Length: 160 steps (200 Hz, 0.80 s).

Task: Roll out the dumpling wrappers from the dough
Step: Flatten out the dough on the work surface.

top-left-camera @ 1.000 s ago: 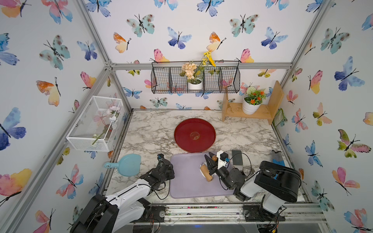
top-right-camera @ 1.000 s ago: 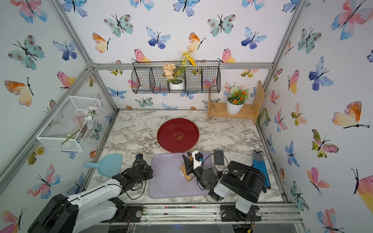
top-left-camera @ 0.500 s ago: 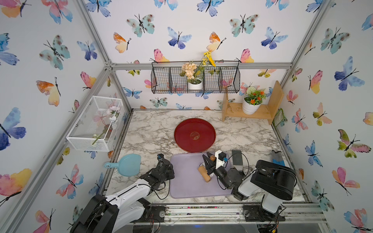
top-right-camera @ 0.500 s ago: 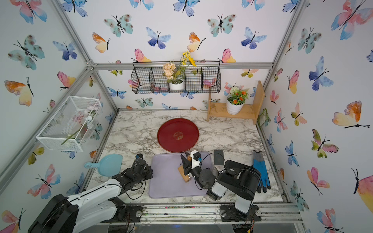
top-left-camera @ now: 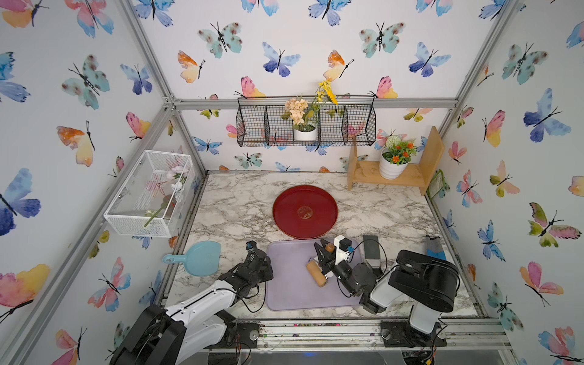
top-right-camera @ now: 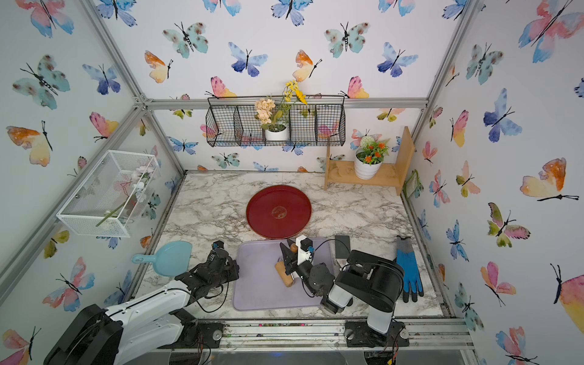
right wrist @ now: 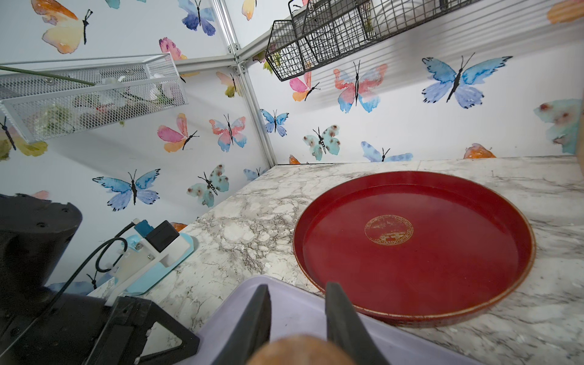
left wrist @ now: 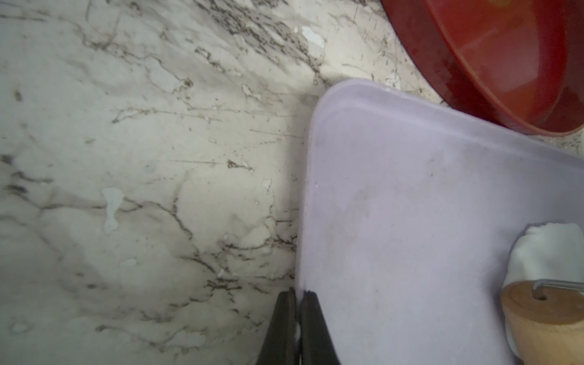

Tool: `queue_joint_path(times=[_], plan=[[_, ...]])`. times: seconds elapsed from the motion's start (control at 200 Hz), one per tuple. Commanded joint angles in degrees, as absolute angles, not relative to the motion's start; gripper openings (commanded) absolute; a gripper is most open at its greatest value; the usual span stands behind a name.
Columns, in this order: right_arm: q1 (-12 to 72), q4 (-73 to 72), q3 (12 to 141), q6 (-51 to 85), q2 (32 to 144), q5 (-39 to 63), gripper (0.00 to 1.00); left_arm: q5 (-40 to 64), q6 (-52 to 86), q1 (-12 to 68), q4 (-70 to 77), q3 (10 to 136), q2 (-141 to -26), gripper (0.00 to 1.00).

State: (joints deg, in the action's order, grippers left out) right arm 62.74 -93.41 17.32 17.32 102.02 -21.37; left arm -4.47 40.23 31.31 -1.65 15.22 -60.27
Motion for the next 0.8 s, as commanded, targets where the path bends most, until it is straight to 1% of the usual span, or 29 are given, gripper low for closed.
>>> queue_joint_path(times=[0.0,0.075,0.205,0.285,0.471,0.521,0.666,0.796], plan=[[63.5,-80.8,16.3,18.4,101.4,-25.5,0.02,-6.2,42.0,29.7,-1.9,15.7,-59.7,0.0],[63.5,-76.5,17.7,17.6,97.5,-27.9,0.02,-6.2,41.8,29.3,-2.1,16.0,-59.7,0.0],[63.5,-62.5,23.4,15.8,89.3,-31.3,0.02,-6.1,41.2,28.2,-2.1,16.5,-60.0,0.0],[63.5,-59.1,25.4,13.7,85.7,-32.7,0.02,-5.9,40.9,27.7,-2.0,17.1,-60.5,0.0],[63.5,-55.1,27.1,8.8,80.5,-35.7,0.02,-5.4,40.1,26.4,-2.1,18.4,-61.8,0.0],[63.5,-55.0,26.8,7.4,79.9,-38.4,0.02,-4.6,39.8,25.8,-2.0,18.6,-62.0,0.0],[63.2,-56.2,25.8,3.6,80.4,-41.6,0.02,-3.5,38.7,25.4,-2.8,19.4,-61.7,0.0],[62.4,-59.1,24.9,1.0,82.5,-41.6,0.02,-2.7,38.2,25.5,-3.2,19.2,-61.3,0.0]])
